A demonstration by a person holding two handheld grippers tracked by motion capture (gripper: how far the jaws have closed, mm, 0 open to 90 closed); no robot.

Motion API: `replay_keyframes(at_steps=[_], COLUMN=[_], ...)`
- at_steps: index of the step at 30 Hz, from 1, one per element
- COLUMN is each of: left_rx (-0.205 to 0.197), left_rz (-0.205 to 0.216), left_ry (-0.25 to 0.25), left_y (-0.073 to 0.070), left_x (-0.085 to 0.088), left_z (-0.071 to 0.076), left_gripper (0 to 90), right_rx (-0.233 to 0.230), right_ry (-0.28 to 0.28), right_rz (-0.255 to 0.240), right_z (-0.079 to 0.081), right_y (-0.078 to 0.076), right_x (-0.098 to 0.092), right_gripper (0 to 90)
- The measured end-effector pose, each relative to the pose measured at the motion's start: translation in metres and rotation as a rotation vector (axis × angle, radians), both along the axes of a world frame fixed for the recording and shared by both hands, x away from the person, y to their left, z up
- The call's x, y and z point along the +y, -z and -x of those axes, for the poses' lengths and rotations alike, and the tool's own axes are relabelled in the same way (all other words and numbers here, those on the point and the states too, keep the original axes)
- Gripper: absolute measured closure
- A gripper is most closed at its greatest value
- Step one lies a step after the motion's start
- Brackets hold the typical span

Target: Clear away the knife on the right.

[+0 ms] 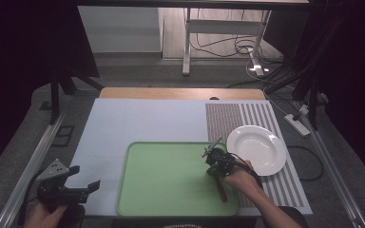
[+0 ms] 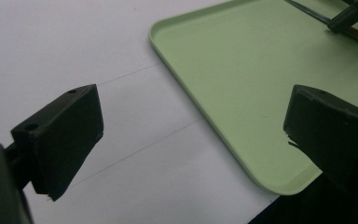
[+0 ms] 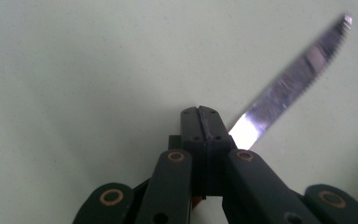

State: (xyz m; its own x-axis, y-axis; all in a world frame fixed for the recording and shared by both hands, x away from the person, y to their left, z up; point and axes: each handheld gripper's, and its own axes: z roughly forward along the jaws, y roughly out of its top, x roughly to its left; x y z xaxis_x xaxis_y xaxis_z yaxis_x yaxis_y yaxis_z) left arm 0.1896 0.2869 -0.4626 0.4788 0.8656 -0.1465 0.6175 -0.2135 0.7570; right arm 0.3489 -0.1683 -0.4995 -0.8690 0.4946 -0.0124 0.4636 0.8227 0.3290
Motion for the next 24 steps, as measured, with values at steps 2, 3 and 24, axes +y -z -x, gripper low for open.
replay_keyframes(at_steps=[2,3,24], left_rx=[-0.001,-0.001,-0.004], left_rz=[-0.001,-0.001,-0.001], left_ry=[0.002,0.001,0.003], left_y=[0.000,0.000,0.000], left_x=[0.000,0.000,0.000], left_z=[0.000,0.000,0.000], left_gripper=[4.7,4.7,4.7], right_rx=[0.004,0.004,0.041], right_ry=[0.017,0.017,0.095], right_rz=[-0.002,-0.002,0.004], right_z=[0.000,0.000,-0.001], right_y=[0.000,0.000,-0.003], right_x=[-0.005,-0.005,-0.040], right_gripper=[89.8,89.8,89.7])
